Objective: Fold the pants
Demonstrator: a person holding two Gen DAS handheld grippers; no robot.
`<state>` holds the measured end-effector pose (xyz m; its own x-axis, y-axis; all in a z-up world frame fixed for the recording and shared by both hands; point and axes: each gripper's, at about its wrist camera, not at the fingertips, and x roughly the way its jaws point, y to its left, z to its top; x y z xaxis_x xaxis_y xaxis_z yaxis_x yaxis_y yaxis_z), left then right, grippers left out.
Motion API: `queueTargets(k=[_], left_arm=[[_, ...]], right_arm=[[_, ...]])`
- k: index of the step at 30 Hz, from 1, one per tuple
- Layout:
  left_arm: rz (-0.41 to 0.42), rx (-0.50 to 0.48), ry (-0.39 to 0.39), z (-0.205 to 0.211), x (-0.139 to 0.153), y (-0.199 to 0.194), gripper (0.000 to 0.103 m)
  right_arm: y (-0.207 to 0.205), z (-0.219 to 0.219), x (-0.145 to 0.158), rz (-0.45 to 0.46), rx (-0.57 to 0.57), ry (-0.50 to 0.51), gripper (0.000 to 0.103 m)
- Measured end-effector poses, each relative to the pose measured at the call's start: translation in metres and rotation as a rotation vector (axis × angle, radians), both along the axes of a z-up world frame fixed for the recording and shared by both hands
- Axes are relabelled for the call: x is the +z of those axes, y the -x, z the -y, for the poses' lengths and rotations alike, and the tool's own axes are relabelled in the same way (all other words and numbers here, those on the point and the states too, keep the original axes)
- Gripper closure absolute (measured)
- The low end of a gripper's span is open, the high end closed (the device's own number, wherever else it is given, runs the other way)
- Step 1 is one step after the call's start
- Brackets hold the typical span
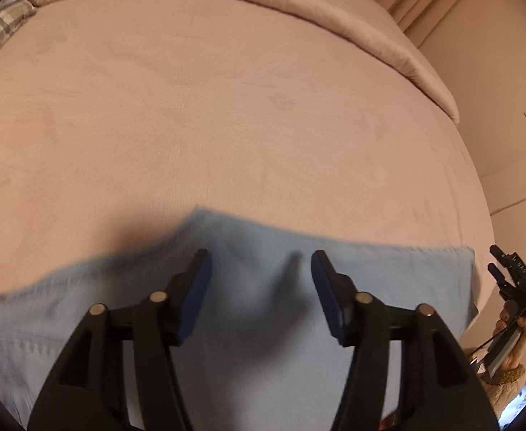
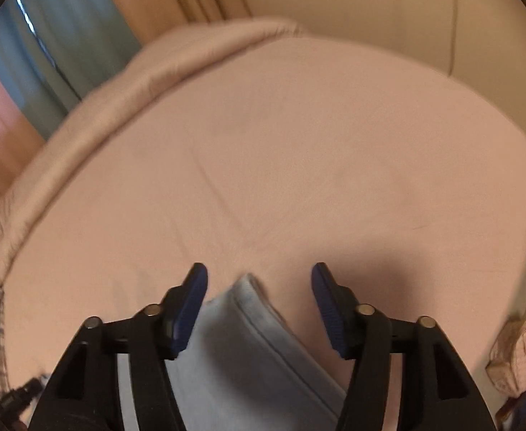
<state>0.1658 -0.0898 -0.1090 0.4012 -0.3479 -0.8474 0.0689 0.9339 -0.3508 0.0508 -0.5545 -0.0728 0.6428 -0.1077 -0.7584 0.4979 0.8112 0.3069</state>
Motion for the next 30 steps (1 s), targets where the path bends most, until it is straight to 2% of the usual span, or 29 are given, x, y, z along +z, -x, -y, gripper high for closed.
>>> queueTargets(k=[4,8,10,13,14,18,20,24,27,28,29,30], left_arm=[[-0.023,-0.067,0.05,0.006,0.002,0.043,0.045],[-0.052,-0.111,0.065,0.014,-0.004,0.072,0.045],[-0.062,-0.131,0.05,0.02,-0.008,0.081,0.045],[-0.083,-0.139,0.028,0.024,-0.018,0.088,0.045],[-0.095,-0.14,0.028,0.024,-0.022,0.09,0.045],[-0.097,-0.145,0.02,0.026,-0.029,0.09,0.045],[-0.104,-0.14,0.018,0.028,-0.03,0.089,0.045],[-0.11,-0.14,0.01,0.028,-0.032,0.084,0.044],[-0.106,-0.147,0.005,0.034,-0.035,0.086,0.044],[-0.106,-0.146,0.007,0.034,-0.036,0.085,0.043],[-0.108,-0.146,0.01,0.034,-0.036,0.085,0.043],[-0.109,-0.146,0.013,0.033,-0.036,0.085,0.043]], right_arm=[[0.051,0.01,0.008,0.009,-0.037,-0.027,0.043],[0.077,0.005,-0.012,-0.071,-0.022,-0.047,0.044],[0.088,-0.002,-0.023,-0.102,-0.002,-0.037,0.05],[0.091,-0.007,-0.032,-0.132,0.006,-0.022,0.067],[0.091,-0.009,-0.033,-0.142,0.006,0.009,0.075],[0.092,-0.012,-0.031,-0.137,0.025,0.034,0.093],[0.088,-0.012,-0.024,-0.113,0.022,0.054,0.095],[0.097,-0.006,-0.019,-0.08,-0.002,0.025,0.098],[0.092,-0.003,-0.039,-0.142,-0.027,0.039,0.099],[0.091,-0.003,-0.045,-0.174,-0.052,0.08,0.103],[0.091,-0.002,-0.05,-0.242,-0.1,0.147,0.103],[0.09,0.0,-0.054,-0.265,-0.123,0.166,0.103]])
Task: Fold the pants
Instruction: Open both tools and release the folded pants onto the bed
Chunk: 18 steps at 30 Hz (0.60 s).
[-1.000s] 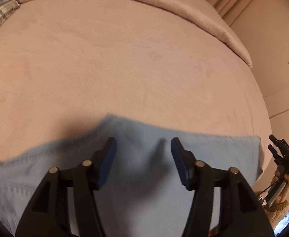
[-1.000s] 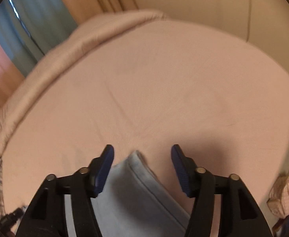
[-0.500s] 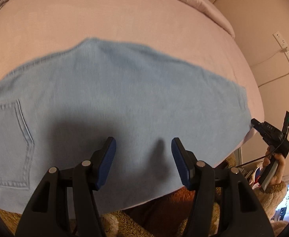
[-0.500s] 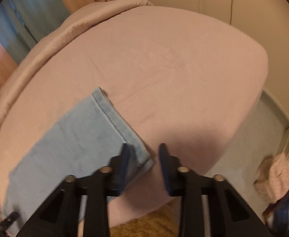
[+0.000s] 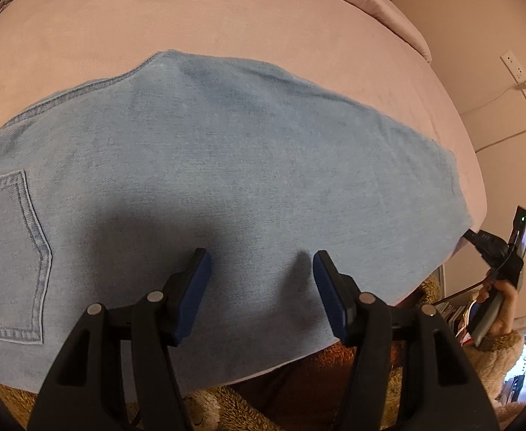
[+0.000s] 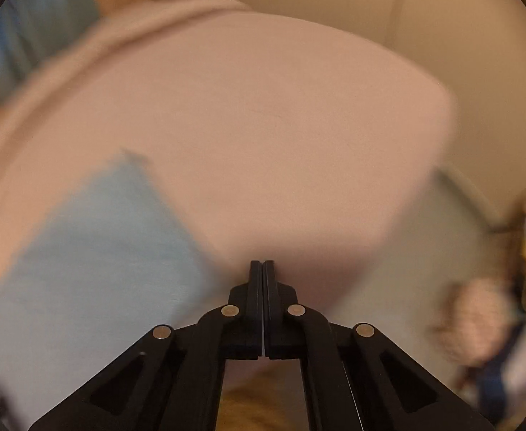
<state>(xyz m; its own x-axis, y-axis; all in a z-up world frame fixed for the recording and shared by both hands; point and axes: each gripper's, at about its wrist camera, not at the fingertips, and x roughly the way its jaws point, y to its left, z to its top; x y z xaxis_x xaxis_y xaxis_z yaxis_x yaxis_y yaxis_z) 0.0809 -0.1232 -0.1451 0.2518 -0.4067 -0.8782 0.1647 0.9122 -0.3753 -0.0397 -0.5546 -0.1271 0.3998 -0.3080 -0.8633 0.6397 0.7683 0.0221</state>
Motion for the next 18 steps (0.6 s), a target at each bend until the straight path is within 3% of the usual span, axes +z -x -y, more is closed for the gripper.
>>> queueTargets(k=[4,9,11,13,14,16,17,18], left_arm=[[0.003,-0.009,-0.006,0.005,0.002,0.0,0.039],[0.001,-0.008,0.023,0.006,0.01,0.0,0.038],[0.009,-0.005,0.044,0.005,0.016,0.002,0.033],[0.03,-0.004,0.047,0.005,0.021,0.005,0.02],[0.043,-0.003,0.048,0.005,0.024,0.006,0.018],[0.054,-0.004,0.05,0.006,0.026,0.008,0.012],[0.055,-0.005,0.056,0.006,0.027,0.009,0.012],[0.054,-0.005,0.058,0.007,0.026,0.009,0.011]], right_arm=[[0.016,0.014,0.001,0.097,-0.021,-0.12,0.103],[0.026,0.013,0.013,0.127,-0.034,-0.093,0.103],[0.032,0.013,0.018,0.158,-0.027,-0.112,0.103],[0.039,0.008,0.022,0.189,-0.018,-0.131,0.103],[0.038,0.005,0.022,0.201,-0.012,-0.145,0.098],[0.041,0.003,0.019,0.229,0.002,-0.184,0.071],[0.041,0.003,0.016,0.25,0.009,-0.212,0.047],[0.042,0.002,0.013,0.266,0.016,-0.232,0.042]])
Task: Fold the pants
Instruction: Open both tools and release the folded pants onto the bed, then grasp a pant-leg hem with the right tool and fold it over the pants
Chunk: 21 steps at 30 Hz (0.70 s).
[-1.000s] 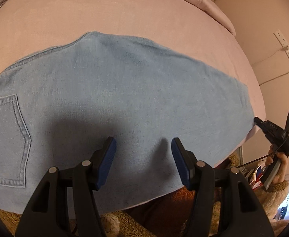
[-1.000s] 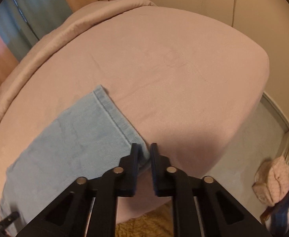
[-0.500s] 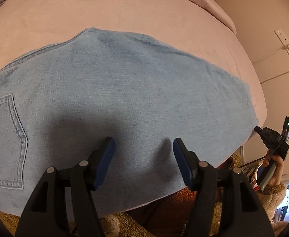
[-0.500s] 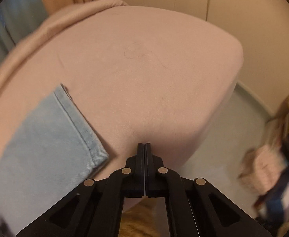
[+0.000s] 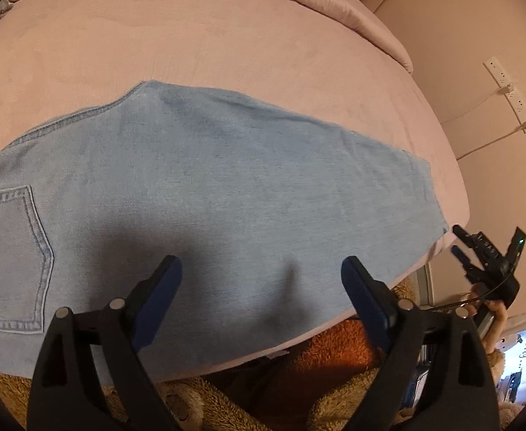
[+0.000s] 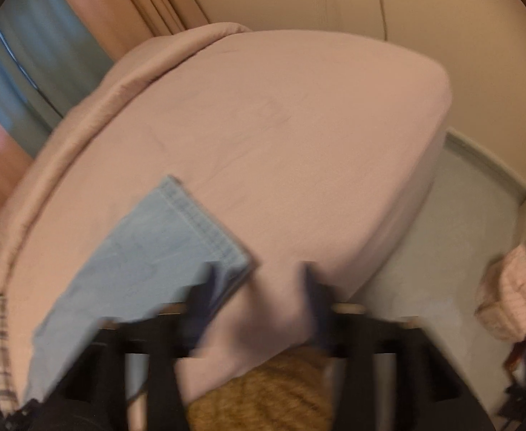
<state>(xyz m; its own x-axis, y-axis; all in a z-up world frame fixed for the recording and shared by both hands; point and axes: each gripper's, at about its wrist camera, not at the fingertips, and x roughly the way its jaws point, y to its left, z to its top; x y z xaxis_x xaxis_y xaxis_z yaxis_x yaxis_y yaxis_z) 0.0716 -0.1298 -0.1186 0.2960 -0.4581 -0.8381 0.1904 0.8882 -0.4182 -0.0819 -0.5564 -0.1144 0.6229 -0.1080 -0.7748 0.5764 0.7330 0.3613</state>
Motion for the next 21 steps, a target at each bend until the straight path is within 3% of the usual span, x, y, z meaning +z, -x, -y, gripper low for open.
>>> queueTargets(k=[6,13,19,21], left_arm=[[-0.021,0.019,-0.011,-0.001,-0.005,0.002,0.011],[-0.045,0.047,-0.003,-0.012,-0.009,0.006,0.011],[-0.027,0.067,-0.002,-0.02,-0.004,0.012,0.011],[-0.02,0.082,-0.008,-0.024,-0.002,0.014,0.011]], right_arm=[[-0.007,-0.002,-0.038,0.059,0.041,-0.18,0.042],[-0.026,0.006,-0.041,0.176,0.054,-0.219,0.043],[-0.05,0.009,-0.049,0.246,0.059,-0.333,0.063],[-0.059,0.006,-0.054,0.267,0.079,-0.395,0.077]])
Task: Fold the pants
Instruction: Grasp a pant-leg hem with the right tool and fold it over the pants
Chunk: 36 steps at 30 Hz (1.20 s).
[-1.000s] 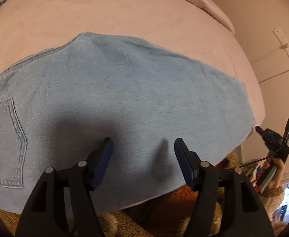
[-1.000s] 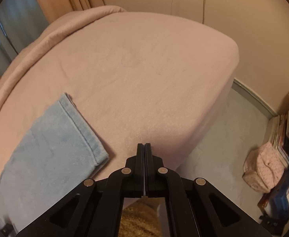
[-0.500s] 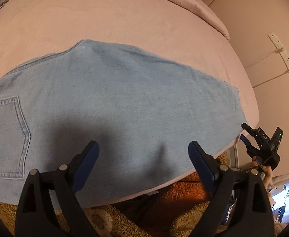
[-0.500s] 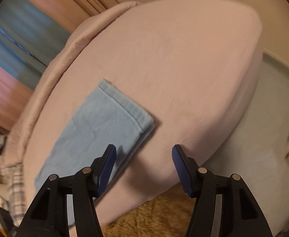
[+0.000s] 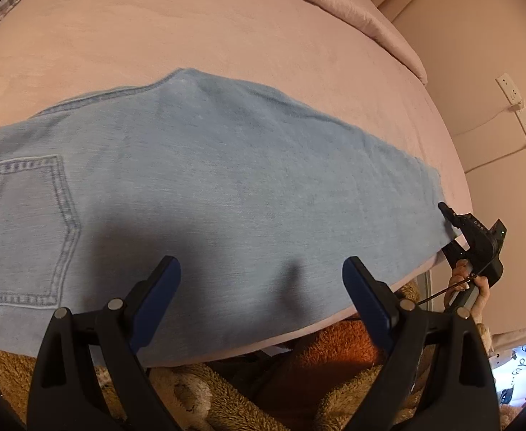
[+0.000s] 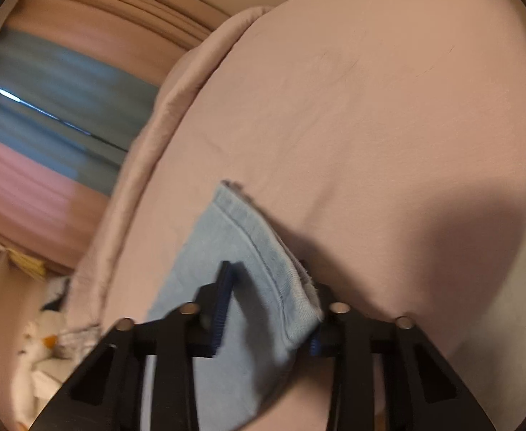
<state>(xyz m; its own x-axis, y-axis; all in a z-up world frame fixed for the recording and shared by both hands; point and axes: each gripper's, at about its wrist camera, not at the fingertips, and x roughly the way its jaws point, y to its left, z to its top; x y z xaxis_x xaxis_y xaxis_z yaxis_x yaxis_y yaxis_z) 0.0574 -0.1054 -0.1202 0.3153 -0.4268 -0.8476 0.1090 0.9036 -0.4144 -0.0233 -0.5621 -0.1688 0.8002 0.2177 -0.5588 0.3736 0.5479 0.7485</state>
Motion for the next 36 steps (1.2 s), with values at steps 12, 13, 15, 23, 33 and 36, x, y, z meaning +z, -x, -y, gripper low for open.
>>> queueTargets(k=[12,13,15,23,33,36], left_arm=[[0.023,0.092,-0.043,-0.033,0.006,0.013,0.011],[0.023,0.099,-0.043,-0.035,0.007,0.012,0.011],[0.027,0.112,-0.043,-0.041,0.008,0.013,0.011],[0.038,0.166,-0.069,-0.058,0.009,0.015,0.011],[0.031,0.197,-0.068,-0.068,0.008,0.019,0.011],[0.026,0.2,-0.071,-0.069,0.006,0.019,0.011]], right_arm=[[-0.013,-0.036,0.068,0.064,0.044,0.156,0.087],[-0.016,-0.045,0.079,0.085,0.06,0.173,0.087],[-0.021,-0.063,0.101,0.123,0.095,0.217,0.087],[-0.036,-0.157,0.158,0.231,0.298,0.406,0.087],[-0.054,-0.247,0.123,0.144,0.573,0.515,0.087],[-0.05,-0.273,0.101,0.074,0.641,0.572,0.087]])
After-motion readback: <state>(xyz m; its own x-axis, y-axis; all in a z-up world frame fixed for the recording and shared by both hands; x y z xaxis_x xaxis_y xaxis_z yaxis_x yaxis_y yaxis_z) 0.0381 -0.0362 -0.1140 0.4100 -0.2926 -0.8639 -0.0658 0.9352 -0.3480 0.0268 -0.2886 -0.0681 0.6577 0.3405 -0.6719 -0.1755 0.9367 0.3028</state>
